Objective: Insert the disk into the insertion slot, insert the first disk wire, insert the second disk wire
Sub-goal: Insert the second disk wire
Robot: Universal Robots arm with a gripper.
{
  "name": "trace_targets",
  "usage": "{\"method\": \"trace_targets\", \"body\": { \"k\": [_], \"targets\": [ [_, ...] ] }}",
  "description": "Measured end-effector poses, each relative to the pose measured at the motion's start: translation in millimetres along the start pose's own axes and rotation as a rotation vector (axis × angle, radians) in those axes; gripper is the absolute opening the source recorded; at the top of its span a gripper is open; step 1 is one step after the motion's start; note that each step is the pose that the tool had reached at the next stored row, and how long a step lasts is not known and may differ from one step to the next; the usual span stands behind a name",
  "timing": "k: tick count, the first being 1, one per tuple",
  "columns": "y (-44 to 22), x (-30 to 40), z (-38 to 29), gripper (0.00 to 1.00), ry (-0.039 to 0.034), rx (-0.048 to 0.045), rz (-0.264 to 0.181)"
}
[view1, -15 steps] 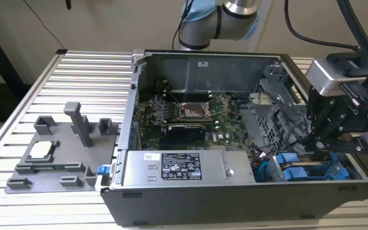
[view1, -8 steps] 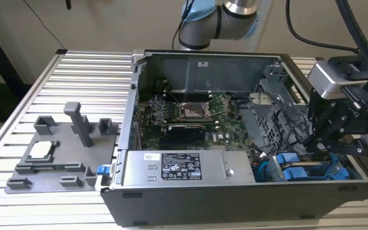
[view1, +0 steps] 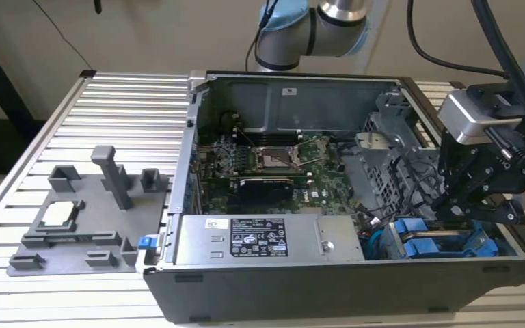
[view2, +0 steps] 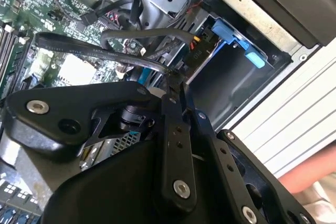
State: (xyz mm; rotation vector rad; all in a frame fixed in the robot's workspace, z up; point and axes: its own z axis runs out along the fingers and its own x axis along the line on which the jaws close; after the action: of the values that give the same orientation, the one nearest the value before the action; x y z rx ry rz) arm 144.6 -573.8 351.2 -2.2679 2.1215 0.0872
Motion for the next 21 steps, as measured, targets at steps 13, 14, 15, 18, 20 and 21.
{"method": "trace_targets", "body": {
  "k": [13,14,15,18,20,21],
  "targets": [
    [-1.2,0.6,6.2,0.16,-0.0029,0.0047,0.071],
    [-1.2,0.6,6.2,0.16,-0.0029,0.0048,0.071],
    [-1.2,0.6,6.3,0.16,-0.003,0.0048,0.071],
    [-1.3,0.6,7.6,0.16,-0.0033,0.0048,0.071],
    [-1.3,0.7,7.9,0.16,-0.0031,0.0048,0.071],
    [-1.3,0.7,7.9,0.16,-0.0031,0.0048,0.071]
  ]
}}
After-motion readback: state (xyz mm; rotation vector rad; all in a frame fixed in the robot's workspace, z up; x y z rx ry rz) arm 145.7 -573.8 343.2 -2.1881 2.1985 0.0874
